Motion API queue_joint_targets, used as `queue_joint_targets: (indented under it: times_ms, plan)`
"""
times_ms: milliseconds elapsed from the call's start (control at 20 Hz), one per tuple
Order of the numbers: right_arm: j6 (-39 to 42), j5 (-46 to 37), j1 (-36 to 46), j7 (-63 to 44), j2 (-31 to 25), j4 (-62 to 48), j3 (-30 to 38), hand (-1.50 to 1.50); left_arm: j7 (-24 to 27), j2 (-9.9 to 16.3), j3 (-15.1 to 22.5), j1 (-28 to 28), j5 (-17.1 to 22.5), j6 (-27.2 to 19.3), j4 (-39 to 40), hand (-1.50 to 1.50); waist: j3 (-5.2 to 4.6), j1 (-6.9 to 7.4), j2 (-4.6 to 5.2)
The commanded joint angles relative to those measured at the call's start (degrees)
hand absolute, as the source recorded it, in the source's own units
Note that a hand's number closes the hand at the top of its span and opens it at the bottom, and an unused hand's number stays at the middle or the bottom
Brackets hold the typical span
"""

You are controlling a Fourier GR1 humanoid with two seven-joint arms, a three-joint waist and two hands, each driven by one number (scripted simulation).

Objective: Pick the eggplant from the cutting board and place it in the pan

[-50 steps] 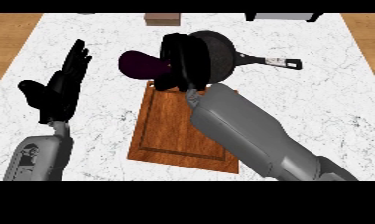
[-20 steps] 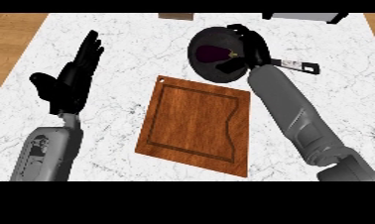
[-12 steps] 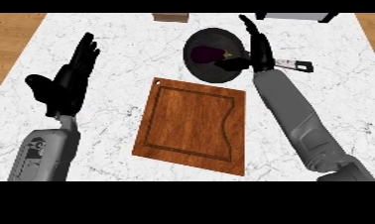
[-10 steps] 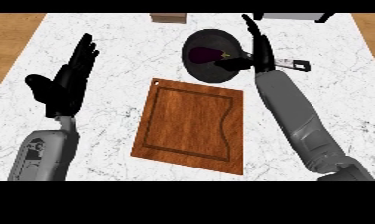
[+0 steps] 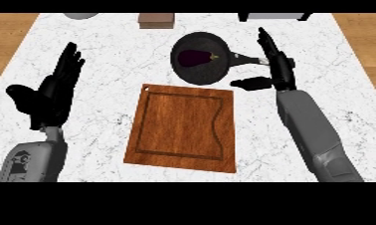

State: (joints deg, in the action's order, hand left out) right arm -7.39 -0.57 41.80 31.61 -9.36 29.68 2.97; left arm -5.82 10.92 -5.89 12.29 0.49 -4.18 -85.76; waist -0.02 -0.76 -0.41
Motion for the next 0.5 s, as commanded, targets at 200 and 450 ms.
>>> queue_joint_targets:
  times_ms: [200,450]
  plan:
    - [3.5,1.4,-20.9,-7.8,-1.6,30.3,-5.3,-1.50,1.0,0.7,-1.9,-1.3,0.7,0.3,0.9,0.00,-0.11,-1.85,-0.53]
    - [6.4,2.1,-32.3,-18.3,-5.7,50.6,-7.7,-1.50,3.4,-0.2,-1.2,1.8,-0.7,0.0,4.4,0.00,-0.05,-0.52,0.09]
